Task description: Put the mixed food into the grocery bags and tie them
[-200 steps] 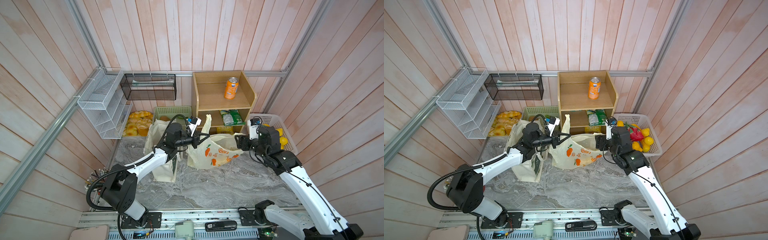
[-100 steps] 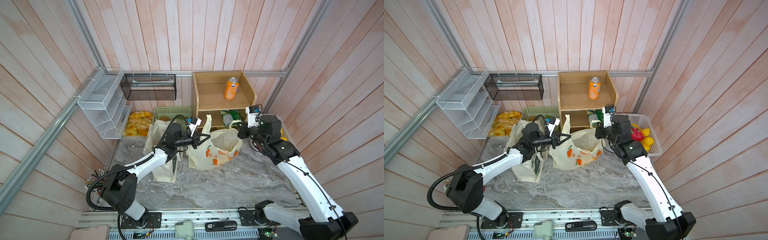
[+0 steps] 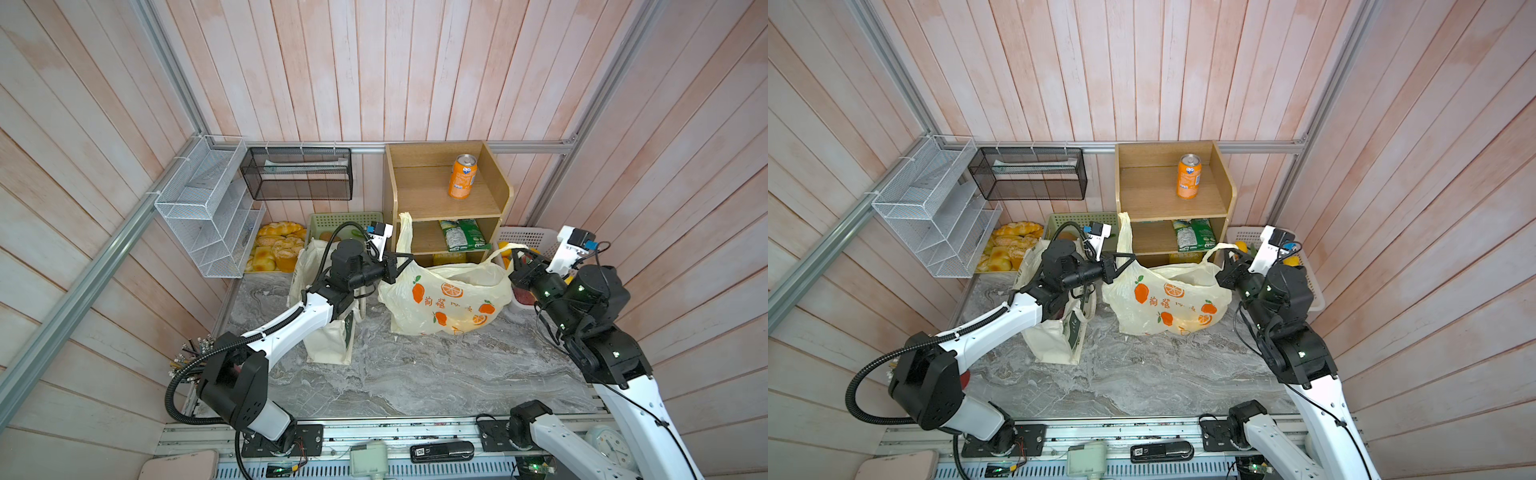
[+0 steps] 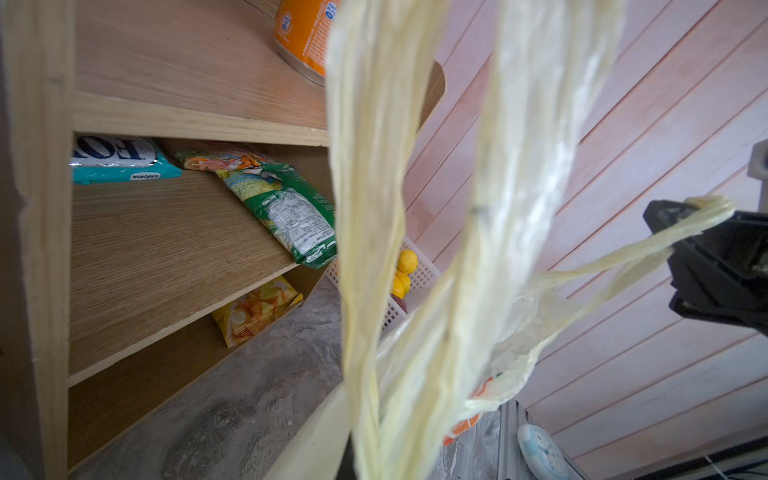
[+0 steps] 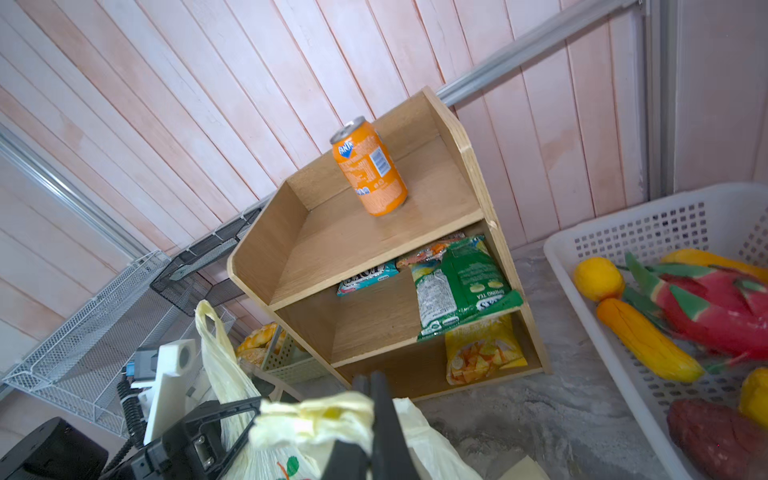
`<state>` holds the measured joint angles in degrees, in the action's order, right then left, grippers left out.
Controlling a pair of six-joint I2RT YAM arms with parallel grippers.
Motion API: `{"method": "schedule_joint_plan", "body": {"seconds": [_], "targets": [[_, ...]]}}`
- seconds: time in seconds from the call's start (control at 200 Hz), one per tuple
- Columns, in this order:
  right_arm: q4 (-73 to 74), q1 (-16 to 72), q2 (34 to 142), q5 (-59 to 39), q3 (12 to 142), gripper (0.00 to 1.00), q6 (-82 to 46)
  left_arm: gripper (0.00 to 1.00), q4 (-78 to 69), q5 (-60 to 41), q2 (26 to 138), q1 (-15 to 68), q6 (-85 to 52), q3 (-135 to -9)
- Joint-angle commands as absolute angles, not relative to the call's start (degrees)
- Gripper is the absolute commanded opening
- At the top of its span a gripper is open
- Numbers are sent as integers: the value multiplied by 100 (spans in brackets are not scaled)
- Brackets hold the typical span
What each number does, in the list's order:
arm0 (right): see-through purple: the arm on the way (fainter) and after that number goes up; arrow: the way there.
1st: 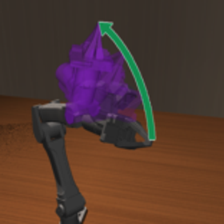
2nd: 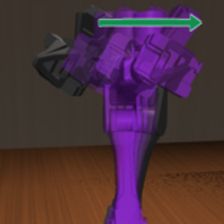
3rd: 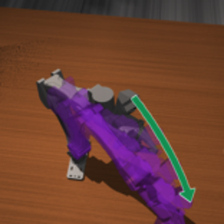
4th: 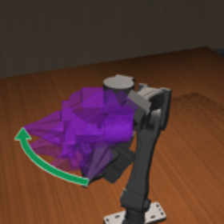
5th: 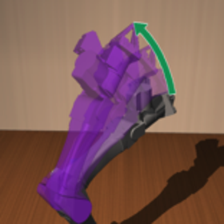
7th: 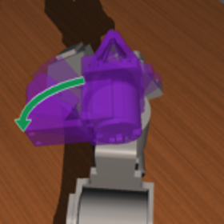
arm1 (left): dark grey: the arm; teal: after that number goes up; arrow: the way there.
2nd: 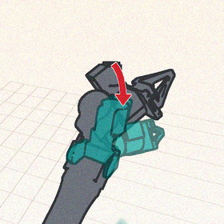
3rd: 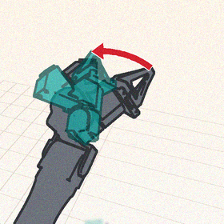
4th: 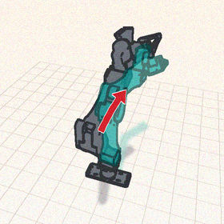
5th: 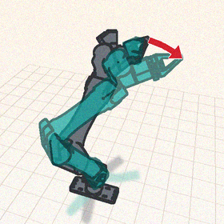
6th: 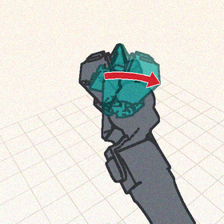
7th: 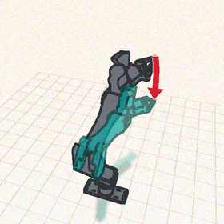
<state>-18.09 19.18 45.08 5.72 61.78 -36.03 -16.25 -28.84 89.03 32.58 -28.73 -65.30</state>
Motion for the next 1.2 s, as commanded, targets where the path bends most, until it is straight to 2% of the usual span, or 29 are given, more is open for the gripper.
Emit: {"method": "schedule_joint_plan", "body": {"seconds": [0.0, 0.2, 0.415, 0.54, 0.595, 0.735, 0.88, 1.05, 1.195], "targets": [[-1264, 2036, 4446, 846, 5555, 0, -4632, 0, -1500, -2845, 9206, 3296, -2707, -6722], [-608, 2094, 4855, 906, 5121, 0, -5186, 0, -1020, -3940, 10061, 3285, -2295, -7303], [-197, 2101, 5361, 897, 5199, 0, -5163, 0, -1258, -4051, 10153, 3287, -2286, -7181], [-215, 2020, 5775, 380, 5522, 0, -4821, 0, -1239, -4102, 10116, 3283, -2209, -7135], [-268, 1954, 5994, -17, 5667, 6, -4638, 0, -1205, -4122, 10112, 3278, -2175, -7129], [-490, 1706, 6476, -1258, 5966, 31, -4101, 0, -1096, -4140, 10150, 3220, -2112, -7172], [-1104, 1509, 6724, -2138, 6185, 49, -3371, 0, -1042, -4181, 10217, 3082, -2072, -7215], [-1594, 1281, 6391, -2492, 6152, 64, -2789, 0, -965, -4304, 10290, 2912, -2009, -7268], [-1932, 1096, 5975, -2806, 6269, 71, -2470, 0, -915, -4372, 10342, 2798, -1962, -7310]]}}
